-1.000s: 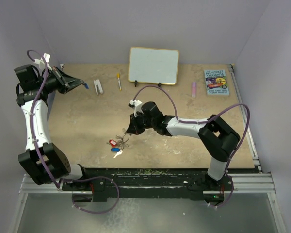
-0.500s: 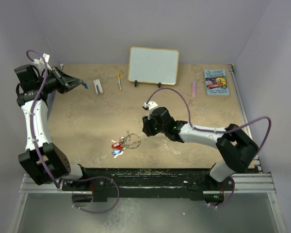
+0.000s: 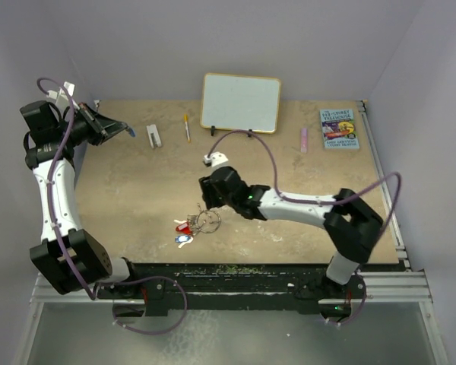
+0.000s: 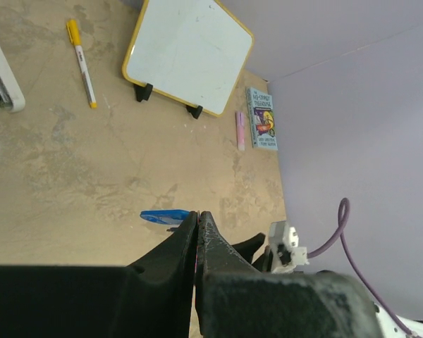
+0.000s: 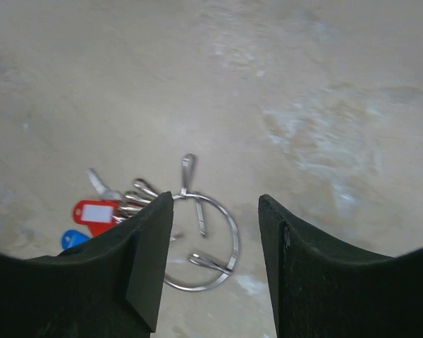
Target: Put the keys on the keyring
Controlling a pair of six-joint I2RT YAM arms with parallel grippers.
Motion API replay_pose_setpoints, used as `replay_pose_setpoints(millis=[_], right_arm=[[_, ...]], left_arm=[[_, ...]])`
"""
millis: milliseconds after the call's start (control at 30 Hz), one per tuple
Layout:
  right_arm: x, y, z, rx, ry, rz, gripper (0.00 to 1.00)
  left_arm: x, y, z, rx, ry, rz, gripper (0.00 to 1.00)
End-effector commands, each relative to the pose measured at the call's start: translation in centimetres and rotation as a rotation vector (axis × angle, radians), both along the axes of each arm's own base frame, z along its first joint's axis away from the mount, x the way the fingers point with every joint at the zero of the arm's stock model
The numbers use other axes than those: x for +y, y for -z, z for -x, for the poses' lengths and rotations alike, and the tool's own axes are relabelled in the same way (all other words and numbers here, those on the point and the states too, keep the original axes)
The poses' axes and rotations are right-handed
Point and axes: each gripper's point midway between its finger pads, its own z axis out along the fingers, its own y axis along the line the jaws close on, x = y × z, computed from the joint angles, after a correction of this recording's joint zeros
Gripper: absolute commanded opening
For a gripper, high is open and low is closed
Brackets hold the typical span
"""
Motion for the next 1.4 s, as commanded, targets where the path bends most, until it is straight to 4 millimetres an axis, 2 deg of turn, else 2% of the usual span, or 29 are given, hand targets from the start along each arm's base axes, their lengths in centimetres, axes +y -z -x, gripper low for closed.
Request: replay_pose_setpoints(millis=[0, 133, 333, 667, 867, 1067, 1367], right_arm=[[5.3, 0.4, -0.2, 0.02, -0.01, -0.031, 0.55], [6.7, 0.9, -0.2, 0.014, 0.027, -0.041, 0.52], [6.2, 2.4, 0.0, 0.038, 0.043, -0.003, 0.5], [6.9, 5.9, 0.2, 0.083, 0.039, 0.072, 0.45], [6.4, 7.9, 0.5, 0.112, 0.048, 0.134, 0.4], [5.6, 8.4, 1.1, 0.122, 0.057, 0.172, 0.27], [4.1, 8.5, 2.8, 0.129, 0.076, 0.257, 0.26]], left_arm=[[0.3, -2.1, 0.6, -0.131, -0.024, -0.115, 0.03], [0.4, -1.4, 0.6, -0.122, -0.018, -0.125, 0.03], [0.0, -0.4, 0.6, -0.09, 0.004, -0.079, 0.03], [-0.7, -0.3, 1.3, -0.094, 0.045, -0.056, 0.03], [-1.0, -0.5, 1.7, -0.099, 0.057, -0.054, 0.03], [-1.0, -0.8, 1.6, -0.101, 0.054, -0.044, 0.03], [-1.0, -0.9, 1.5, -0.096, 0.05, -0.036, 0.03]])
